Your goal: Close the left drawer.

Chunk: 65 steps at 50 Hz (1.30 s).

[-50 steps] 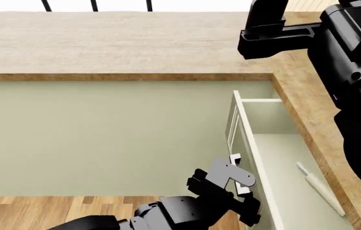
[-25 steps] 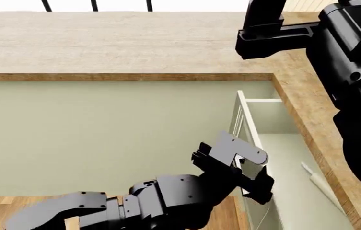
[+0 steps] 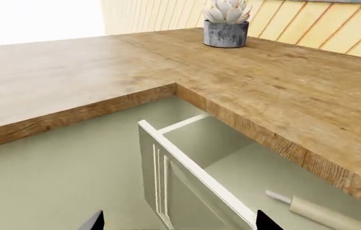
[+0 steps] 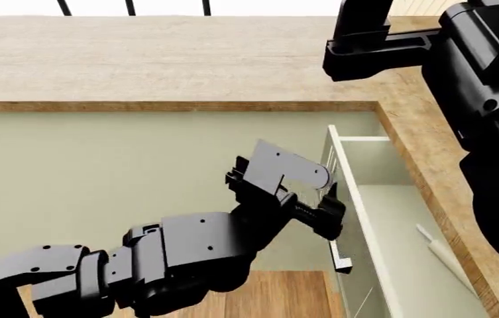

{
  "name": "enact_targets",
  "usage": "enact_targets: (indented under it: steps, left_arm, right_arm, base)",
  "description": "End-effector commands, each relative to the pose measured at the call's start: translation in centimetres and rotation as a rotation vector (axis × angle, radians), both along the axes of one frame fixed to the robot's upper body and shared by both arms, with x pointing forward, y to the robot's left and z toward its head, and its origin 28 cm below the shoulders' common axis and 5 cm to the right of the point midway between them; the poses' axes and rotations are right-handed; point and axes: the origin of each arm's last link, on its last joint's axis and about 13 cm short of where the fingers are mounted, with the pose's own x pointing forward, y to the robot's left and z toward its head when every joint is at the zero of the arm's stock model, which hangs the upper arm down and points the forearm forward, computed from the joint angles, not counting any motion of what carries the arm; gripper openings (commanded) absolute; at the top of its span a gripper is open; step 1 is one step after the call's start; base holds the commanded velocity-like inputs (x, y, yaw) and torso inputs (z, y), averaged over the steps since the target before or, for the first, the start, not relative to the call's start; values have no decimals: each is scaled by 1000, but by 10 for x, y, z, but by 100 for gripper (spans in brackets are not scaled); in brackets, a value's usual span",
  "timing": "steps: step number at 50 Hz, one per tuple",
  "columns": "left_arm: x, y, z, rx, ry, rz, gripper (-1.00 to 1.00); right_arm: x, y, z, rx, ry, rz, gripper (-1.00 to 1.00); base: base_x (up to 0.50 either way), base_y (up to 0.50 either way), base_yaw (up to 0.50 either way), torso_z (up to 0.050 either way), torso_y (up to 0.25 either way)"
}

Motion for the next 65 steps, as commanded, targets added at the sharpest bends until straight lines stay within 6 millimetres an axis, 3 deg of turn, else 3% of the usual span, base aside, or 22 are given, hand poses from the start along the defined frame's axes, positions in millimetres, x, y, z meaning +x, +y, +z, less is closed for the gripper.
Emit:
enact_targets:
  steps: [1,30,41,65]
  left_arm:
    - [0,40,-4,18,-33,100,100]
    - [-10,128,39,36,-210,343,100]
    - [-4,147,49,30,-236,406,100]
    - [-7,181,76,-20,-289,540,100]
  right_arm:
    - [0,2,0,-7,0,3,100]
    - [0,13,-10,-40,25,31,100]
    - [4,25,-15,-36,37,65,100]
    - [12,54,-53,-68,205,129,100]
  base:
    - [0,0,0,0,0]
    - [0,0,0,0,0]
    - [0,0,0,0,0]
    - [0,0,0,0,0]
